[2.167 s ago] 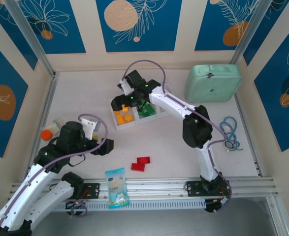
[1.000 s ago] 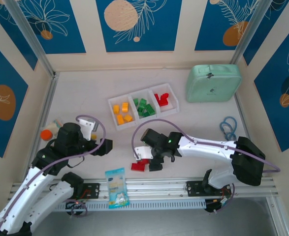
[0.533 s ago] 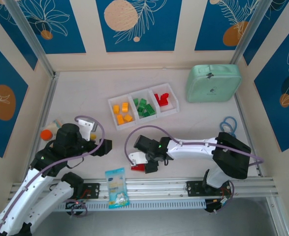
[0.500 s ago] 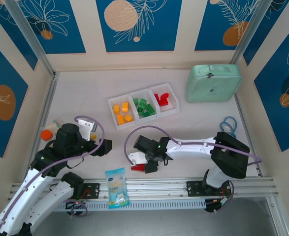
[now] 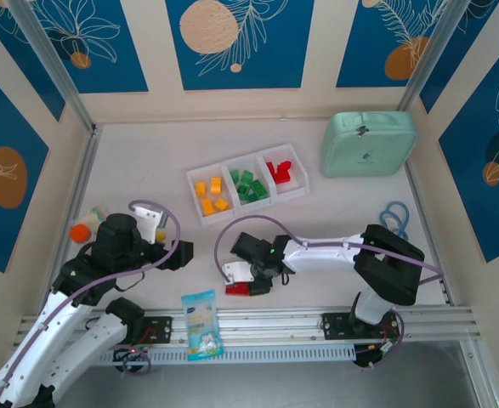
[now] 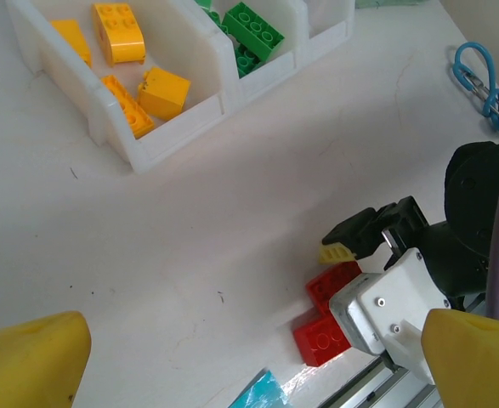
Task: Sort the legos into containers by color
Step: Pick up the lego from the bottom-center of the table, then place the lego in the container.
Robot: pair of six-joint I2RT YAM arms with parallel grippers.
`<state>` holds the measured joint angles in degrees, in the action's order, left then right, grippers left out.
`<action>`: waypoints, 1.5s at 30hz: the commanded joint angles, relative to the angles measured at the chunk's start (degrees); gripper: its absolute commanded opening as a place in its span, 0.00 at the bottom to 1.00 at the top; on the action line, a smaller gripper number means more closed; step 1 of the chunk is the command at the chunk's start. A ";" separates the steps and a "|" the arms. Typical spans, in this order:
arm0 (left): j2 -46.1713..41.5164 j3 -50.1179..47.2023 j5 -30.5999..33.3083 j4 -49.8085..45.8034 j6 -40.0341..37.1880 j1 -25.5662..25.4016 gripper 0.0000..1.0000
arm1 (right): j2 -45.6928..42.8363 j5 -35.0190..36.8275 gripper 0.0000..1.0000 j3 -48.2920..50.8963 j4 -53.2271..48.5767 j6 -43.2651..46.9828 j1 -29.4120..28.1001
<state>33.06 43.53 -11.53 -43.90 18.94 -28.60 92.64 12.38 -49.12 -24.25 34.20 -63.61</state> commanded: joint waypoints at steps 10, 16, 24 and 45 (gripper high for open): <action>-0.26 -0.36 0.63 0.32 -1.33 0.56 0.99 | 1.21 3.94 0.47 -1.37 0.87 -0.62 2.21; -0.27 -0.29 0.72 0.35 -1.36 0.56 0.99 | -2.19 4.18 0.38 -1.34 0.87 -1.02 4.47; -0.28 -0.29 0.80 0.28 -1.35 0.56 0.99 | -8.62 3.65 0.32 -2.55 2.21 -5.22 10.09; 0.17 -0.37 1.11 0.30 -1.36 0.56 0.99 | 3.30 -19.91 0.28 -25.74 7.82 -26.67 43.31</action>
<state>33.21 43.53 -11.31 -43.90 18.94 -28.60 91.77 -1.65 -71.16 -16.05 11.31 -22.50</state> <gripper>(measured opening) 0.993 0.294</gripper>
